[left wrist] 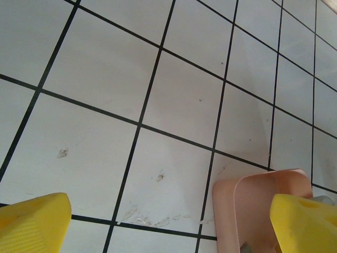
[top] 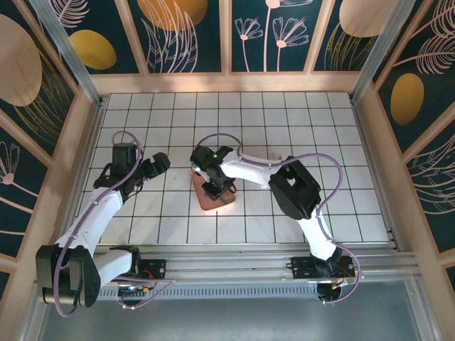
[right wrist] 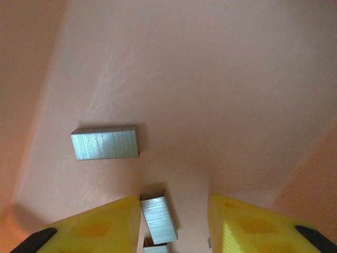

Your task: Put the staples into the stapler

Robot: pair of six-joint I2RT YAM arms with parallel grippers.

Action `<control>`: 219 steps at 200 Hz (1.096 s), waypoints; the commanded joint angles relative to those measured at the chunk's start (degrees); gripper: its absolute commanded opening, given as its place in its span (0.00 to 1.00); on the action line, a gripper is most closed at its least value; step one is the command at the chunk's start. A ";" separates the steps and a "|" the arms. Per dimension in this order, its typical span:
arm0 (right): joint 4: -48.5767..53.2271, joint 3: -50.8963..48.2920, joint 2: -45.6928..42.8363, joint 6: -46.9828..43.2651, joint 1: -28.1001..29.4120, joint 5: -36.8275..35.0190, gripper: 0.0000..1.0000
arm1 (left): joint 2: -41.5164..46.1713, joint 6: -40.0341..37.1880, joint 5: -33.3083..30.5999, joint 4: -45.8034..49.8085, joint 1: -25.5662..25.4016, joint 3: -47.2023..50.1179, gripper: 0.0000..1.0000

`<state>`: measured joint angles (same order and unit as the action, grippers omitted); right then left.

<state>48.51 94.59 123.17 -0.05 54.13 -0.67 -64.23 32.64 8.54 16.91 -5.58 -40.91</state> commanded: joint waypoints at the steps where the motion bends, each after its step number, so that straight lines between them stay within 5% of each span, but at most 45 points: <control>1: 2.61 2.16 1.86 0.38 0.63 -1.52 0.38 | -0.11 -1.00 0.87 -0.56 0.35 -0.62 0.96; 69: 3.67 2.68 4.16 1.11 0.85 -0.48 0.35 | -0.11 -2.53 1.13 -0.19 0.41 -1.18 0.96; 123: 4.08 2.57 3.40 2.66 0.74 -0.47 0.23 | 0.11 -2.67 1.41 -0.21 0.40 -1.15 0.96; 184: 1.45 3.43 -3.87 11.72 -0.54 0.86 0.21 | 7.54 -10.45 1.47 -3.66 0.40 -0.06 0.95; 219: -2.87 -2.46 -10.87 19.09 -2.72 2.24 0.21 | 10.83 -15.44 6.94 -12.42 0.43 1.48 0.92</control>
<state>48.27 95.39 119.77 11.70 53.17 0.49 -54.74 22.92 11.05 12.05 -5.56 -40.71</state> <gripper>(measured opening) 0.210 0.927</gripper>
